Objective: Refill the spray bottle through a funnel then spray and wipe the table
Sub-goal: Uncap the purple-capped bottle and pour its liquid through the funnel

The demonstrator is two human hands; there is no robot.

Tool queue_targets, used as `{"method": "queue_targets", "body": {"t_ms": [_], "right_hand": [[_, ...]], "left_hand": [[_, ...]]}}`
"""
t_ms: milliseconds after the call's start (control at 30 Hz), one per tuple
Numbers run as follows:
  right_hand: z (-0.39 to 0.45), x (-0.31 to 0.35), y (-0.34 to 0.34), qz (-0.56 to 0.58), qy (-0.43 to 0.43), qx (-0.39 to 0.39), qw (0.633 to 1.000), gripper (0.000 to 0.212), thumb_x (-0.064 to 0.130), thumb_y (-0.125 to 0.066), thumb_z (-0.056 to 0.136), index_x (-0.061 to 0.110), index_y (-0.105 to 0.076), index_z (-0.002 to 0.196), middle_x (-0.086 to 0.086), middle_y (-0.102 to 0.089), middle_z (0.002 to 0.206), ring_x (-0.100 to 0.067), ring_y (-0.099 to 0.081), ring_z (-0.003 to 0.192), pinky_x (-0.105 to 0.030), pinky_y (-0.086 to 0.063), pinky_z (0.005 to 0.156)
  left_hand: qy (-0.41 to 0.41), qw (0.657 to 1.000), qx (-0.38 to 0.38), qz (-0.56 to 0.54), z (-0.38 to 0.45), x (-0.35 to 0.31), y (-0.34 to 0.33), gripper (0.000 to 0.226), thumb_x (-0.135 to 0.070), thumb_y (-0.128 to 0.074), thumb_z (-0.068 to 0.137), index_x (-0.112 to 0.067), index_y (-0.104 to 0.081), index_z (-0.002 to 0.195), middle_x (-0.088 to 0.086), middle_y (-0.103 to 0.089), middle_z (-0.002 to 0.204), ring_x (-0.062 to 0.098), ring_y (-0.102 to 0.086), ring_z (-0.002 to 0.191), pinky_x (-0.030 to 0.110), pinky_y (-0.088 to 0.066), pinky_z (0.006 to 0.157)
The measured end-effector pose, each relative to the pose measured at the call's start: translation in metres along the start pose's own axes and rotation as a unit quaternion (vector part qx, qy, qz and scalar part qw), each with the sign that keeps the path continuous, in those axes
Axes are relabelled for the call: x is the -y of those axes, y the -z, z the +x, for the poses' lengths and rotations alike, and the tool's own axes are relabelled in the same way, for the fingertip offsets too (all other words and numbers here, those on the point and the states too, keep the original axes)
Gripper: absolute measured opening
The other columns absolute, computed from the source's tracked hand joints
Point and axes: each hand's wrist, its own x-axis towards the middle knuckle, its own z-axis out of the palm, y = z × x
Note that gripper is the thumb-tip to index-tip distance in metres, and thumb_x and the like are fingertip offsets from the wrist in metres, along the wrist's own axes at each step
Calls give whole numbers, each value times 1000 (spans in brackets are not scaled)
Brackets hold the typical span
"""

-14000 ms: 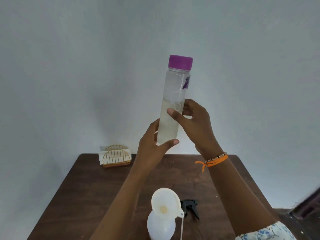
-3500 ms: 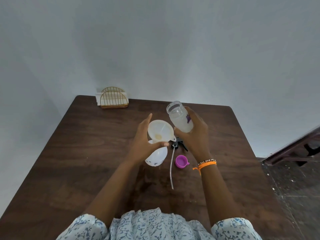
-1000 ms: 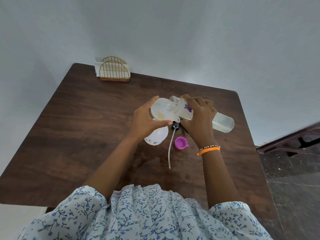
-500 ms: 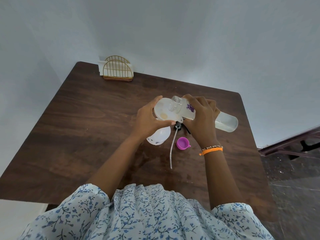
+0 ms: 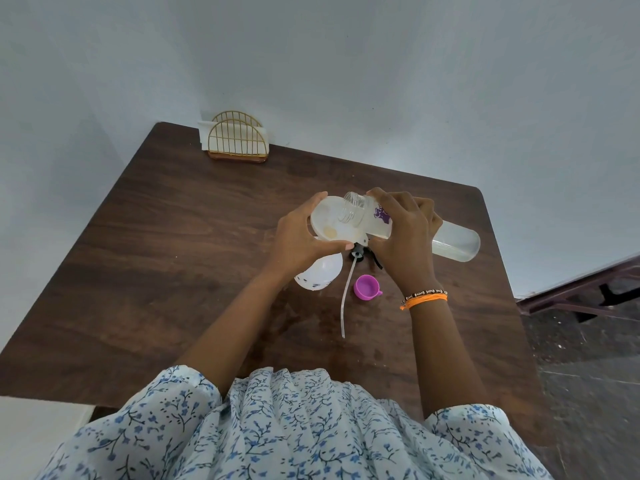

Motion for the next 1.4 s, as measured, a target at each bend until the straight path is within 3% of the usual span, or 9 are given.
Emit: {"method": "queue_targets", "body": {"t_ms": [167,300,467,600,933,1067,1400], "right_hand": [[0,0,0,-2,-2,5,1000,62,9,-80,64,25,-58,120,-3,-61,118,-29,-44,109,-43,-31,91],[0,1,1,-1,-2,6,1000,63,5,-78,64,25,-58,120,-3,-60,117,-29,-43,109,-43,-31,91],[0,1,1,-1,1,0,1000,64,1,-78,62,24,-58,119,-3,-61,115,-30,-44,108,-45,-33,89],[1,2,1,3,-2,3,1000,64,2,-79,62,23,-58,119,-4,-61,115,-30,-44,109,-46,-33,90],[1,1,1,-6,-6,12,1000,66,2,-77,62,26,-58,120,-2,-60,116,-28,-42,108,-40,-30,88],[1,1,1,-5,-8,13,1000,65,2,-77,63,25,-58,120,-2,-60,117,-28,-42,109,-41,-31,89],[1,2,2,-5,0,5,1000,64,-3,-73,62,25,-59,118,-1,-61,114,-28,-43,107,-36,-25,85]], "left_hand": [[-1,1000,1,1,0,0,0,84,-36,-82,65,-24,-41,137,-2,-47,141,-1,-37,109,0,-26,78],[1,1000,-2,-3,0,0,0,86,-37,-82,65,-24,-40,138,-2,-46,142,5,-42,117,12,-31,87],[-3,1000,-3,-5,0,0,0,86,-36,-83,64,-24,-40,138,-3,-47,141,-2,-36,110,7,-30,82],[-6,1000,-2,-6,-1,-1,0,85,-36,-82,65,-23,-41,138,-2,-47,141,-1,-36,110,15,-33,88],[-8,999,-8,-32,0,2,0,87,-35,-85,61,-22,-44,136,-2,-51,138,-1,-40,111,8,-31,82],[-4,999,-8,-31,1,2,-1,87,-36,-85,61,-22,-44,136,-2,-51,137,0,-41,110,15,-35,87],[-5,1000,-5,-28,1,3,-1,88,-36,-84,61,-23,-42,137,-3,-49,140,-1,-38,111,14,-33,87]]}}
